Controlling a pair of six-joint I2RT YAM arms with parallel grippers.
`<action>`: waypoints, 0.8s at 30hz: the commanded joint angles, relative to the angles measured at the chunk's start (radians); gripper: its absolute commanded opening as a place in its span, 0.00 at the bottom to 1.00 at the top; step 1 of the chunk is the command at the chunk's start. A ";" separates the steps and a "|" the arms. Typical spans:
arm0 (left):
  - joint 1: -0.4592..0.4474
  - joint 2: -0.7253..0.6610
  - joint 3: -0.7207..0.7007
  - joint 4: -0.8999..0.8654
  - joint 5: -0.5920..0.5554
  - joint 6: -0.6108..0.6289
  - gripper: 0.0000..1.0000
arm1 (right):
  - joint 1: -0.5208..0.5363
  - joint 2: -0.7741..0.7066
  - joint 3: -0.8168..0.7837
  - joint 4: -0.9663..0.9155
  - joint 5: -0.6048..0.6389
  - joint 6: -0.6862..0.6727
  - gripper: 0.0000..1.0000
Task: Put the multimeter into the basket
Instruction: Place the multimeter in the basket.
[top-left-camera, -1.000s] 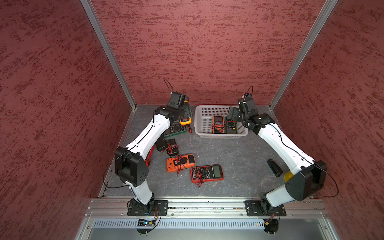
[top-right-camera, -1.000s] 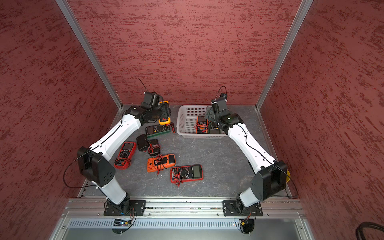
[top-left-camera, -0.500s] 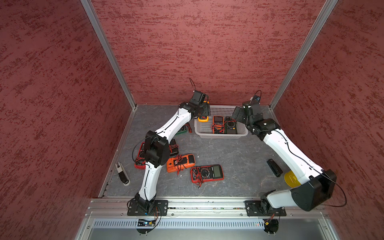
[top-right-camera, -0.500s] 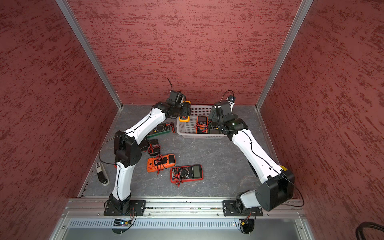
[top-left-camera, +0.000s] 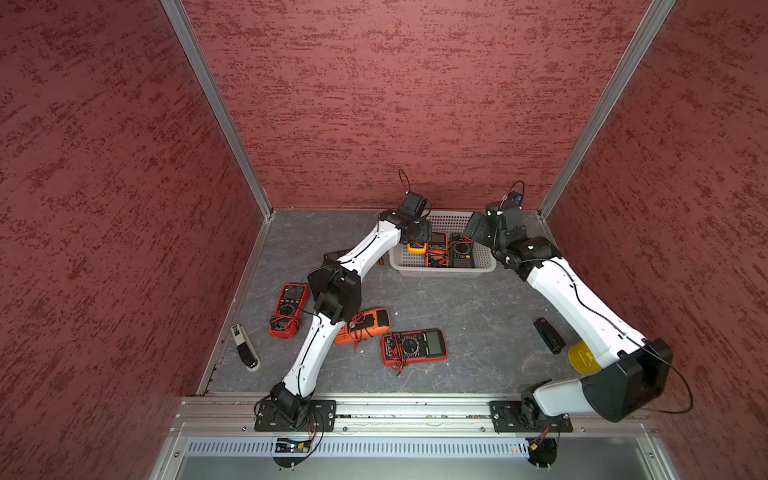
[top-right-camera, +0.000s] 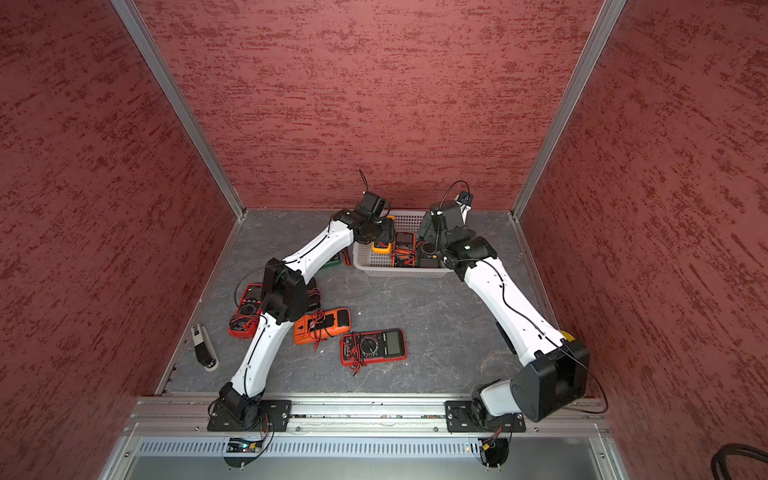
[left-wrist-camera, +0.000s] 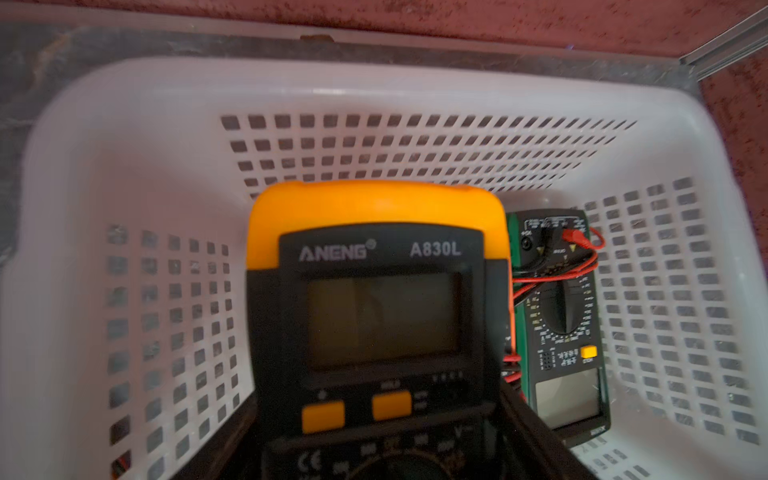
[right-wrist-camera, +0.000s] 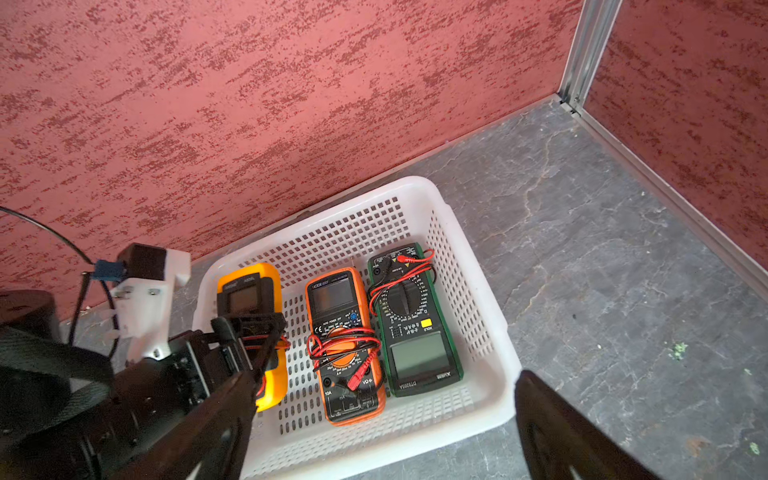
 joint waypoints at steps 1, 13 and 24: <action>-0.010 0.016 0.030 -0.022 -0.019 0.004 0.00 | -0.007 0.019 0.022 -0.007 -0.029 0.019 0.99; -0.025 0.013 -0.079 -0.042 -0.044 -0.057 0.04 | -0.008 0.056 0.012 -0.005 -0.073 0.045 0.99; -0.011 0.001 -0.151 -0.009 -0.005 -0.090 0.58 | -0.008 0.081 -0.001 -0.014 -0.114 0.047 0.95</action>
